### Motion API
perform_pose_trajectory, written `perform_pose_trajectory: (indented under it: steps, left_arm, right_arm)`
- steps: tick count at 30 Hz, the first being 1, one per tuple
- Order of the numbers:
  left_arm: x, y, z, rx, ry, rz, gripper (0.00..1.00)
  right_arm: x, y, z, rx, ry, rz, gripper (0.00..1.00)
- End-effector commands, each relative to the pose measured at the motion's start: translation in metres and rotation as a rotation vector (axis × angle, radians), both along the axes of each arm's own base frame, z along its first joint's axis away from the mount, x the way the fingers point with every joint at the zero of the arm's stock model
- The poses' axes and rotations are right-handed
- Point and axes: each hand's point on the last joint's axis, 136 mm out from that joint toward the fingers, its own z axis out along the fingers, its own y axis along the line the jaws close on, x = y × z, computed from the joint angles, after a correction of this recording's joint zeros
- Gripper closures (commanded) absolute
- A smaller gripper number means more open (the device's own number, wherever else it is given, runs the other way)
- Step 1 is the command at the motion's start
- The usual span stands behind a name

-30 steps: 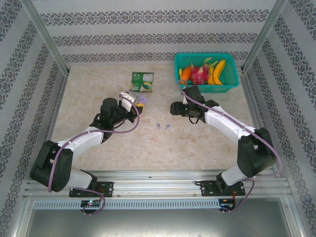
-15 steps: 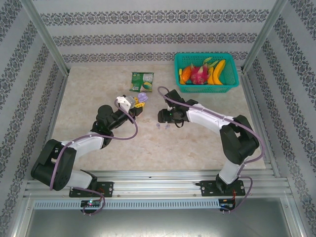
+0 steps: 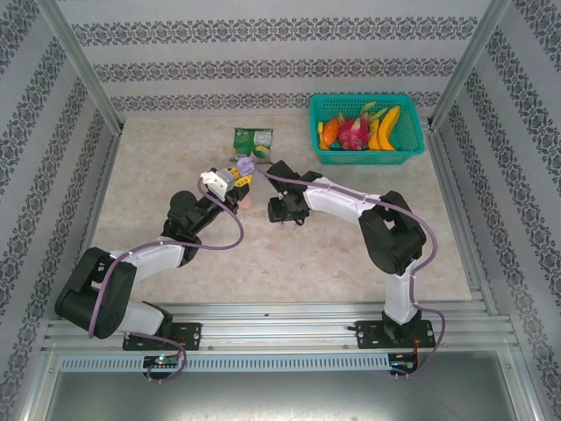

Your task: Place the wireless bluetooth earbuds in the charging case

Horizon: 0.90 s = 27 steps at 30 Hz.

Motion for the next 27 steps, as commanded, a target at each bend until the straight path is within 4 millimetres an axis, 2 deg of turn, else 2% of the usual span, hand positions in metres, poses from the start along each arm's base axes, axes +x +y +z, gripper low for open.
perform_pose_trajectory:
  steps: [1,7,27]
  left_arm:
    - [-0.007,0.001,0.022,-0.032,-0.085,0.003,1.0]
    - [-0.008,0.001,0.026,-0.024,-0.098,0.004,1.0]
    - [-0.008,0.001,0.022,-0.018,-0.091,0.003,1.0]
  right_arm:
    - [-0.002,0.001,-0.006,-0.054,0.01,0.017,0.51]
    - [-0.003,0.007,-0.017,-0.068,0.03,0.03,0.57]
    - [-0.007,0.008,-0.04,-0.116,0.065,0.035,0.62]
